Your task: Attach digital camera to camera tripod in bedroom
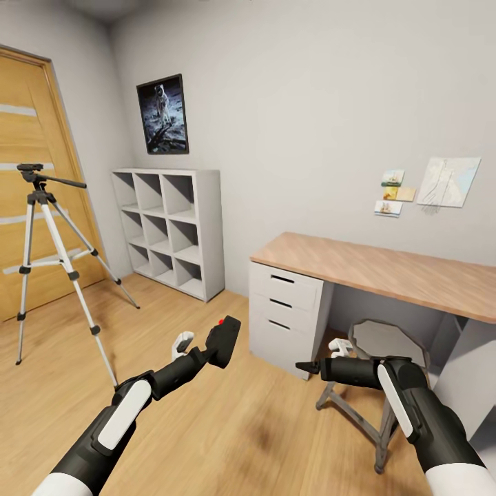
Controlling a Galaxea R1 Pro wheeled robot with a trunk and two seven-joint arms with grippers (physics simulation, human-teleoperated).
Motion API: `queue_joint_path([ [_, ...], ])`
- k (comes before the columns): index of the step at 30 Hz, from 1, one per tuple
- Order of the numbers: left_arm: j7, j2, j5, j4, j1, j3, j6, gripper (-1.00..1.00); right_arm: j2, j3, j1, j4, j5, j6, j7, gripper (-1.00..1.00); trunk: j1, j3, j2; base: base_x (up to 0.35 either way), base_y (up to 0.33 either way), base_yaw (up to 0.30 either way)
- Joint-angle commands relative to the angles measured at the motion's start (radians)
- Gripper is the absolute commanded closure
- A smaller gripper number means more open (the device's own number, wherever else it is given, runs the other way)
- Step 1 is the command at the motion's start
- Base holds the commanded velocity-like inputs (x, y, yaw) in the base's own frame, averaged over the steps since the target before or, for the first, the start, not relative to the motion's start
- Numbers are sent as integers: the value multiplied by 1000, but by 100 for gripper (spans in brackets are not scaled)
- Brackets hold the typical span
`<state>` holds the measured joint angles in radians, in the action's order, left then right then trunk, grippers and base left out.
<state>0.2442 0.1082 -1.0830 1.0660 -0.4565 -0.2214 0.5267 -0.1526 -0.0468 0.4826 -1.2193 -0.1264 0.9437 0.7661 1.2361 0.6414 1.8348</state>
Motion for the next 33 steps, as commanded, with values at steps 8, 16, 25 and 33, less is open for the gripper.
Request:
queue_joint_path([
  [8,3,1,-3,0,-1,-1,2,100,-1,-1,1,0,-7,7,-3,-100,-31,-24,-56,0,0,0],
  [16,3,1,-3,0,-1,-1,1,100,-1,0,1,0,-7,6,-2,-100,-62,-49,-112,0,0,0],
  [25,3,1,-3,-1,-1,-1,0,100,0,-1,1,0,-7,6,-2,-100,-96,-77,-175,0,0,0],
  [33,3,1,-3,-1,-1,-1,-1,100,-1,-2,1,0,-7,6,-2,-100,-127,-102,-231,0,0,0],
])
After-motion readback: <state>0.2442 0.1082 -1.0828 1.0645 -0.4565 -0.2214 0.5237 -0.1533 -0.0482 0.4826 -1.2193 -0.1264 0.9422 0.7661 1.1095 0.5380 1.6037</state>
